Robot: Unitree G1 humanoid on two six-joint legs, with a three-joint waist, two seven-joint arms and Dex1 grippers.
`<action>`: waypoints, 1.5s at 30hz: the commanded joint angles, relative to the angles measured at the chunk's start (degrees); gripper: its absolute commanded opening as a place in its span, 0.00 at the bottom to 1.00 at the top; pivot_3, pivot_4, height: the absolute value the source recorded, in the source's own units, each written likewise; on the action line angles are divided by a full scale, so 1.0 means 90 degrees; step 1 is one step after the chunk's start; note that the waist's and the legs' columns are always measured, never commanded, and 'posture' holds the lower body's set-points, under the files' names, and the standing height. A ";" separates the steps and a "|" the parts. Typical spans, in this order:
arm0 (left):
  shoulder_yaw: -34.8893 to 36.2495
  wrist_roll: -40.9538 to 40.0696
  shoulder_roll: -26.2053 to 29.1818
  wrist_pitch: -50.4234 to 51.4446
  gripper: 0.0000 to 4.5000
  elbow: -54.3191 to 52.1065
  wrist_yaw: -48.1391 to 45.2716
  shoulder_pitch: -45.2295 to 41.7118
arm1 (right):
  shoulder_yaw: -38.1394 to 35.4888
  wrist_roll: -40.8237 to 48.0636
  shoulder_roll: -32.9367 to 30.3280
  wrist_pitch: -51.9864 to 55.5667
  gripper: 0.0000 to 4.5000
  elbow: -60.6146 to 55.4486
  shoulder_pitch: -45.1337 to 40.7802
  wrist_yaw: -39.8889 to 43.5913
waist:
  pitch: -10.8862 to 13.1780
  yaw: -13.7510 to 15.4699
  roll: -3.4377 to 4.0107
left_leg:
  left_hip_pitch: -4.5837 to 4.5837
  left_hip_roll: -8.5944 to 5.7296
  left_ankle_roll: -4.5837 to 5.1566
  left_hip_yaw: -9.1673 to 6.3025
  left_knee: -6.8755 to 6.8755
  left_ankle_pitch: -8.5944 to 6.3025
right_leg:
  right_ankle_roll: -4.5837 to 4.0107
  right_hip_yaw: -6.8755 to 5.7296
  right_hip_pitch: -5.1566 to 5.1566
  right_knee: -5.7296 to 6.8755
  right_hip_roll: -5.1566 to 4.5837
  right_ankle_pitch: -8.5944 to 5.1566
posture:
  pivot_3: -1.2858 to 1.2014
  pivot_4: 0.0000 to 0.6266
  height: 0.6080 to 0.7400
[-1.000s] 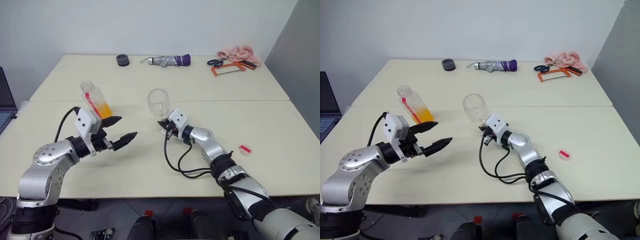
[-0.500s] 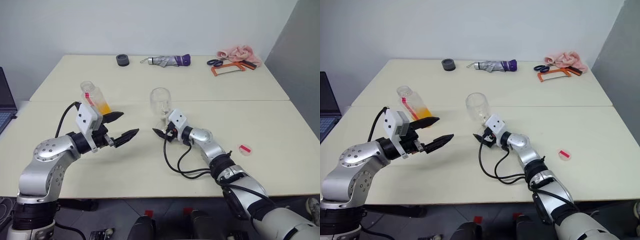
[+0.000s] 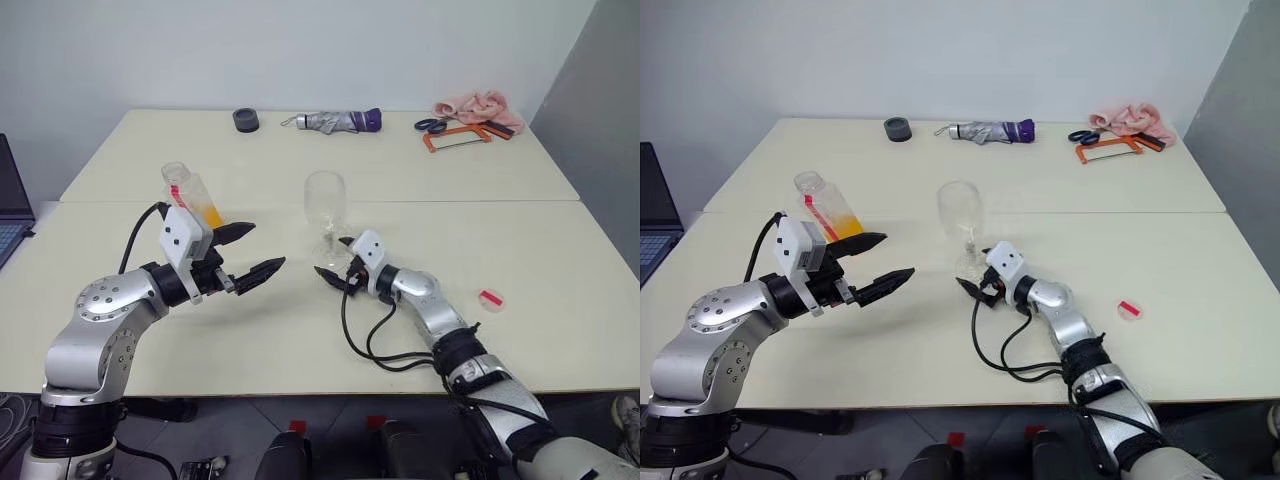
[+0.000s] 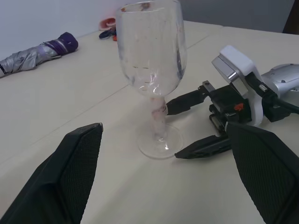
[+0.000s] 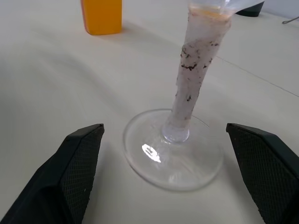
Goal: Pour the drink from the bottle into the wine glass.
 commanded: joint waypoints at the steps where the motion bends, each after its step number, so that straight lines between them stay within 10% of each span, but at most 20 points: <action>1: 0.0174 -0.0191 0.0020 0.0012 1.00 -0.0289 0.0073 -0.0113 | -0.0123 0.0223 -0.0122 0.0306 0.99 -0.0849 0.0222 0.0086 | 0.0001 0.0002 0.0000 | 0.0000 0.0000 0.0000 0.0000 0.0000 0.0000 | 0.0000 0.0000 0.0000 0.0000 0.0000 0.0000 | 0.52 0.24 1.00; 18: 0.0393 0.1013 -0.0971 -0.0979 1.00 0.0184 0.1954 0.0912 | 0.0009 0.1437 -0.1885 0.2412 0.99 -0.5745 0.2390 0.1283 | 0.0012 0.0051 0.0002 | -0.0006 0.0008 -0.0004 -0.0002 0.0000 -0.0003 | 0.0003 0.0001 0.0000 -0.0012 -0.0010 -0.0002 | 0.52 0.24 1.00; 26: 0.0746 0.1888 -0.1540 -0.1750 1.00 0.1251 0.3399 0.0974 | -0.0145 0.1844 -0.2198 0.2910 0.99 -0.6730 0.2509 0.1219 | 0.0020 0.0152 -0.0013 | -0.0006 0.0011 -0.0004 -0.0008 0.0003 -0.0003 | 0.0003 -0.0008 0.0004 -0.0012 -0.0006 -0.0002 | 0.52 0.24 1.00; 45: 0.0652 0.1899 -0.1025 -0.2447 1.00 0.3745 0.2865 -0.1136 | 0.0204 0.1714 -0.2178 0.3018 0.99 -0.7097 0.2329 0.0828 | 0.0033 0.0176 -0.0036 | -0.0010 0.0002 -0.0007 -0.0012 0.0004 -0.0002 | 0.0003 -0.0019 0.0003 -0.0013 -0.0002 -0.0002 | 0.52 0.24 1.00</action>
